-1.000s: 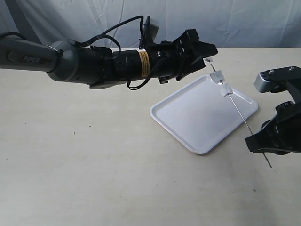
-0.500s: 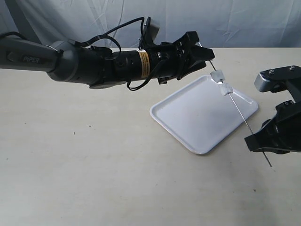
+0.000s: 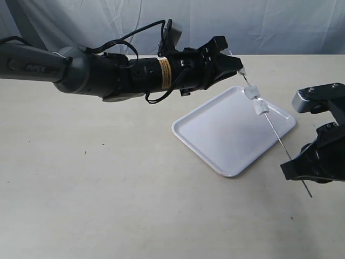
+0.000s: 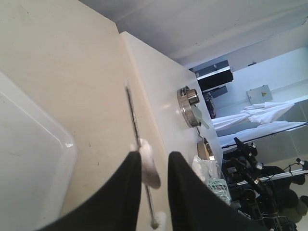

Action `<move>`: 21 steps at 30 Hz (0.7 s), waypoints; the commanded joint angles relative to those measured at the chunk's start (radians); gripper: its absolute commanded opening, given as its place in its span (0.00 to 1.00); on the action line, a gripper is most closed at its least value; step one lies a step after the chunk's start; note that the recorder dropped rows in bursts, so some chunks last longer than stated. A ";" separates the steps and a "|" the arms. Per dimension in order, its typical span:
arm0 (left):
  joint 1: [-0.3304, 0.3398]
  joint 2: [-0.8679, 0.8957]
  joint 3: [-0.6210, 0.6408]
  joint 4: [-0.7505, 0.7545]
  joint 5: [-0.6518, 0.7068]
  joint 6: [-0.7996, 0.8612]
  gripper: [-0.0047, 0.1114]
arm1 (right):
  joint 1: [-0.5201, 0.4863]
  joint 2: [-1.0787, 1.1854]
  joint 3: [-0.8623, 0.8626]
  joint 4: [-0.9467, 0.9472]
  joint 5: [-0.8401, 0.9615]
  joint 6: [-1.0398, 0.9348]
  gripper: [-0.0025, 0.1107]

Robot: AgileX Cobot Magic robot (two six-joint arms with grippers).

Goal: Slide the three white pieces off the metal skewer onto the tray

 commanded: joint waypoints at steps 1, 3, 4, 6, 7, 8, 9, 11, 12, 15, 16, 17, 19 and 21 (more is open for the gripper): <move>-0.004 0.000 -0.004 -0.007 -0.001 0.006 0.21 | -0.002 -0.005 0.005 0.009 -0.005 -0.007 0.02; -0.004 0.000 -0.004 -0.005 -0.001 0.006 0.21 | -0.002 -0.005 0.005 0.009 -0.005 -0.007 0.02; -0.004 0.000 -0.004 -0.005 -0.001 0.006 0.21 | -0.002 -0.005 0.005 0.009 -0.005 -0.007 0.02; -0.004 0.000 -0.004 -0.005 -0.001 0.006 0.21 | -0.002 -0.005 0.005 0.013 -0.005 -0.009 0.02; -0.004 0.000 -0.004 -0.005 -0.001 0.006 0.21 | -0.002 -0.005 0.005 0.013 -0.007 -0.009 0.02; -0.004 0.000 -0.004 0.004 -0.001 0.006 0.21 | -0.002 -0.005 0.005 0.013 -0.007 -0.009 0.02; -0.004 0.000 -0.004 0.008 -0.001 0.006 0.21 | -0.002 -0.005 0.005 0.013 -0.007 -0.009 0.02; -0.004 0.000 -0.004 0.012 0.001 0.006 0.21 | -0.002 -0.005 0.005 0.013 -0.007 -0.009 0.02; -0.004 0.000 -0.004 0.012 0.004 0.006 0.21 | -0.002 -0.005 0.005 0.013 -0.007 -0.009 0.02; -0.004 0.000 -0.004 0.012 0.021 0.006 0.21 | -0.002 -0.005 0.005 0.013 -0.007 -0.011 0.02; -0.004 0.000 -0.004 0.012 0.026 0.006 0.21 | -0.002 -0.005 0.005 0.013 -0.007 -0.011 0.02; -0.004 0.000 -0.004 0.012 0.031 0.006 0.21 | -0.002 -0.005 0.005 0.013 -0.007 -0.014 0.02; -0.004 0.000 -0.004 0.008 0.030 0.006 0.21 | -0.002 -0.005 0.005 0.019 -0.007 -0.021 0.02; -0.004 0.000 -0.004 0.002 0.030 0.006 0.21 | -0.002 -0.005 0.005 0.025 -0.007 -0.025 0.02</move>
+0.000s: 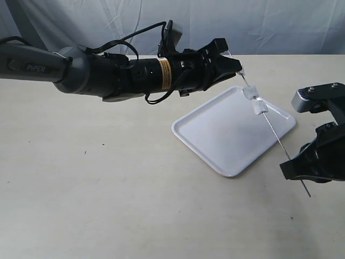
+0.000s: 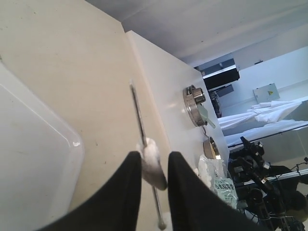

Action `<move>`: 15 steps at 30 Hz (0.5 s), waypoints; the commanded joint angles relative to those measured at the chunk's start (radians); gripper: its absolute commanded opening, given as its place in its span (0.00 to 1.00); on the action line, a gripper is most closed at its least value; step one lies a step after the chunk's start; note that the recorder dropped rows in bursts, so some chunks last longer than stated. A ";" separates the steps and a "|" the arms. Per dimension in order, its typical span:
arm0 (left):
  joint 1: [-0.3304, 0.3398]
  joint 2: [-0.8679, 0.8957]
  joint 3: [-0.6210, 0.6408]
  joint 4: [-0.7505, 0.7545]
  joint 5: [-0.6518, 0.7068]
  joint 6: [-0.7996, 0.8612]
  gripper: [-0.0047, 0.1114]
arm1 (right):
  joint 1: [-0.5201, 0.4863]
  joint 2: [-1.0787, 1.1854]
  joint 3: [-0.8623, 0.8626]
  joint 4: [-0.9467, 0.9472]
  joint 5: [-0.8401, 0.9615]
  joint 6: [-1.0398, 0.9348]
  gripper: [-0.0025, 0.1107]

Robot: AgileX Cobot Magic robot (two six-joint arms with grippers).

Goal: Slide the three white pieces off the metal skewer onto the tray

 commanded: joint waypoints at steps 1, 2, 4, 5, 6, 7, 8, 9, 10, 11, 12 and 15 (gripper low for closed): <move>-0.004 0.000 -0.006 -0.006 0.011 0.004 0.21 | -0.002 -0.005 0.005 0.012 -0.007 -0.018 0.02; -0.004 0.000 -0.011 -0.006 0.016 0.004 0.21 | -0.002 -0.005 0.005 0.012 -0.005 -0.018 0.02; -0.004 0.000 -0.012 -0.005 0.016 0.004 0.21 | -0.001 -0.005 0.005 0.014 -0.004 -0.020 0.02; -0.004 0.000 -0.014 -0.006 0.018 0.004 0.21 | 0.001 -0.005 0.005 0.014 -0.004 -0.020 0.02; -0.004 0.000 -0.014 -0.006 0.018 0.004 0.21 | 0.006 -0.005 0.005 0.012 -0.004 -0.020 0.02; -0.004 0.000 -0.014 -0.006 0.023 0.004 0.21 | 0.012 -0.005 0.005 0.012 -0.004 -0.020 0.02; -0.004 0.000 -0.014 -0.006 0.025 0.004 0.21 | 0.018 -0.005 0.005 0.012 -0.004 -0.020 0.02; -0.004 0.000 -0.014 -0.006 0.025 0.004 0.21 | 0.025 -0.005 0.005 0.012 -0.006 -0.020 0.02; -0.004 0.002 -0.014 -0.004 0.024 0.004 0.21 | 0.033 -0.005 0.005 0.012 -0.008 -0.020 0.02; -0.004 0.002 -0.014 -0.002 0.024 0.004 0.21 | 0.036 -0.005 0.005 0.010 -0.010 -0.020 0.02; -0.004 0.002 -0.014 -0.002 0.024 0.004 0.20 | 0.035 -0.005 0.005 0.013 -0.013 -0.020 0.02; -0.004 0.002 -0.014 0.014 0.029 0.004 0.12 | 0.035 -0.005 0.005 0.013 -0.013 -0.020 0.02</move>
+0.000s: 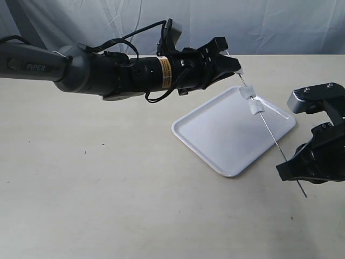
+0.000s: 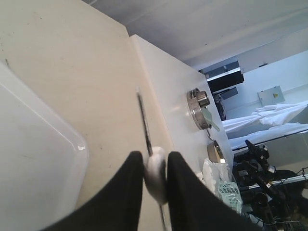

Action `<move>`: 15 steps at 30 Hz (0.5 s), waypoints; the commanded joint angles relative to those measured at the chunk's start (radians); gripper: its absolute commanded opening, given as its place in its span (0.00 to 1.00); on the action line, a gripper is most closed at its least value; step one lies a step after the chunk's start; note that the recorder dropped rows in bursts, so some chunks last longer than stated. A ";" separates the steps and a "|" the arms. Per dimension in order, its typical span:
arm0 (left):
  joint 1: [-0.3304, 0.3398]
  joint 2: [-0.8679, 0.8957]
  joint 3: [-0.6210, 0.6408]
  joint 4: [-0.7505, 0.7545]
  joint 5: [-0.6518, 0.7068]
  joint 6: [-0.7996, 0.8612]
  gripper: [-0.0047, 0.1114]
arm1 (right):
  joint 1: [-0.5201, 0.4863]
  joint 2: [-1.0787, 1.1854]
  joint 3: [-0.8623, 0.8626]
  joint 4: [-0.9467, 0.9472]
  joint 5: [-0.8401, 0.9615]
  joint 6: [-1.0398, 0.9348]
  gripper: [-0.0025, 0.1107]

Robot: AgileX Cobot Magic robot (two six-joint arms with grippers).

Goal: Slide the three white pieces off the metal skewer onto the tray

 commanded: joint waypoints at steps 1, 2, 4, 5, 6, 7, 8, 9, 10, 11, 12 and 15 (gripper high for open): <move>-0.004 0.002 -0.007 0.021 0.011 0.003 0.07 | 0.006 -0.005 0.005 0.000 -0.007 -0.013 0.02; -0.004 0.002 -0.007 0.024 0.015 0.005 0.04 | 0.006 -0.005 0.005 0.000 -0.007 -0.013 0.02; -0.004 0.002 -0.007 0.026 0.020 0.005 0.04 | 0.006 -0.005 0.005 0.000 -0.007 -0.013 0.02; -0.004 0.002 -0.007 0.026 0.020 0.005 0.04 | 0.006 -0.005 0.005 0.000 -0.007 -0.013 0.02; -0.004 0.002 -0.007 0.026 0.022 0.005 0.04 | 0.006 -0.005 0.005 0.000 -0.007 -0.013 0.02; -0.004 0.002 -0.007 0.023 0.024 0.005 0.04 | 0.006 -0.006 0.005 -0.002 -0.007 -0.013 0.02; -0.004 0.002 -0.007 0.023 0.024 0.005 0.04 | 0.006 -0.006 0.005 -0.002 -0.007 -0.013 0.02; -0.004 0.002 -0.007 0.023 0.024 0.005 0.04 | 0.006 -0.006 0.005 -0.002 -0.005 -0.013 0.02; -0.004 0.002 -0.007 0.023 0.024 0.007 0.04 | 0.006 -0.006 0.005 -0.002 -0.003 -0.013 0.02; -0.004 0.002 -0.007 0.007 0.024 0.014 0.04 | 0.006 -0.006 0.005 -0.002 0.004 -0.013 0.02; -0.004 0.002 -0.007 -0.010 0.014 0.027 0.04 | 0.006 -0.006 0.005 -0.002 0.010 -0.013 0.02; -0.004 0.002 -0.020 -0.053 0.001 0.029 0.04 | 0.006 -0.006 0.005 -0.002 0.047 -0.013 0.02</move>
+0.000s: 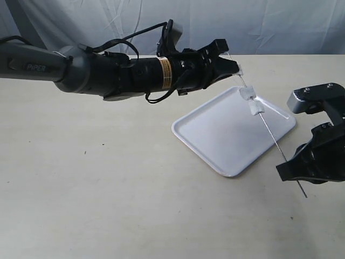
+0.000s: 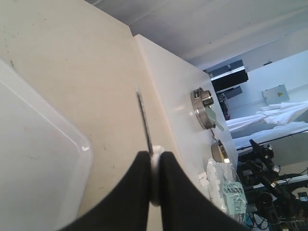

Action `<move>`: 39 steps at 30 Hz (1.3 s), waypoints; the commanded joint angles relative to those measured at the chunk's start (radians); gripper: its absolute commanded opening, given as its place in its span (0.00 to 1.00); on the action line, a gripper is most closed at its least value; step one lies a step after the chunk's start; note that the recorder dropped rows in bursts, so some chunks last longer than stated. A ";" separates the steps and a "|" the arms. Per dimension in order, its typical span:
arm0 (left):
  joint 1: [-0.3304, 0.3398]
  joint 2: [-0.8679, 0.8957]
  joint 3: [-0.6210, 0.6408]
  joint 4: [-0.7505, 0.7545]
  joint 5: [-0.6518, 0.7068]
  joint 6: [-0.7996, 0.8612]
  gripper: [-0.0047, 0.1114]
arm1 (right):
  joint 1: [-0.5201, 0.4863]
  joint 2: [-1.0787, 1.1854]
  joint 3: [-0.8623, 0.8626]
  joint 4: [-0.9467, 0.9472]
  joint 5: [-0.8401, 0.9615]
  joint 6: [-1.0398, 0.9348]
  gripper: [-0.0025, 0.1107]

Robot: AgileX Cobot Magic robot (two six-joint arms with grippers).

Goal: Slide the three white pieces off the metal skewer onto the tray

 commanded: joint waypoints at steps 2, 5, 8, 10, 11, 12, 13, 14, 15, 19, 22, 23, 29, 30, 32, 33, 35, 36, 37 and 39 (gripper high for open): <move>-0.004 0.000 -0.038 -0.056 0.008 0.025 0.04 | 0.005 -0.006 0.005 -0.002 0.075 -0.013 0.02; -0.004 0.000 -0.061 -0.080 0.014 0.038 0.04 | 0.005 -0.006 0.005 -0.002 0.085 -0.010 0.02; -0.002 0.000 -0.074 -0.084 0.040 0.055 0.04 | 0.005 -0.006 0.035 -0.002 0.081 -0.011 0.02; 0.006 0.000 -0.075 -0.096 0.048 0.080 0.04 | 0.005 -0.006 0.070 0.011 0.059 -0.011 0.02; 0.012 0.000 -0.075 -0.096 0.050 0.080 0.04 | 0.005 -0.007 0.073 0.023 0.061 -0.011 0.02; 0.015 0.000 -0.075 -0.096 0.050 0.080 0.04 | 0.005 -0.009 0.073 0.024 0.061 -0.011 0.02; 0.015 0.000 -0.075 -0.096 0.050 0.080 0.04 | 0.005 -0.014 0.073 0.024 0.067 -0.011 0.02; 0.020 0.000 -0.075 -0.096 0.050 0.080 0.04 | 0.005 -0.018 0.075 0.024 0.076 -0.011 0.02; 0.024 0.000 -0.075 -0.099 0.050 0.080 0.04 | 0.005 -0.022 0.075 0.024 0.088 -0.011 0.02; 0.041 0.000 -0.075 -0.099 0.048 0.082 0.04 | 0.005 -0.036 0.075 0.024 0.115 -0.002 0.02; 0.051 0.000 -0.075 -0.115 0.014 0.081 0.04 | 0.005 -0.041 0.075 0.024 0.119 -0.002 0.02; 0.055 0.000 -0.075 -0.121 0.006 0.081 0.04 | 0.005 -0.041 0.081 0.024 0.114 -0.002 0.02; 0.056 0.000 -0.092 -0.129 0.000 0.082 0.04 | 0.005 -0.041 0.126 0.024 0.076 -0.002 0.02; 0.056 0.000 -0.092 -0.114 0.009 0.082 0.04 | 0.005 -0.045 0.126 0.026 0.065 -0.002 0.02; 0.056 0.000 -0.092 -0.057 0.036 0.081 0.04 | 0.005 -0.052 0.126 0.021 0.058 0.011 0.02; 0.056 0.000 -0.092 -0.010 0.053 0.078 0.04 | 0.005 -0.057 0.126 0.017 0.058 0.014 0.02; 0.056 0.000 -0.092 0.100 0.102 0.048 0.04 | 0.003 -0.068 0.124 -0.011 0.055 0.034 0.02; 0.056 0.000 -0.092 0.168 0.132 0.022 0.04 | 0.003 -0.075 0.122 -0.038 0.047 0.061 0.02; 0.056 0.000 -0.092 0.242 0.162 -0.009 0.04 | 0.003 -0.080 0.113 -0.070 0.046 0.082 0.02; 0.056 0.003 -0.092 0.381 0.201 -0.072 0.04 | 0.003 -0.099 0.094 -0.144 0.046 0.149 0.02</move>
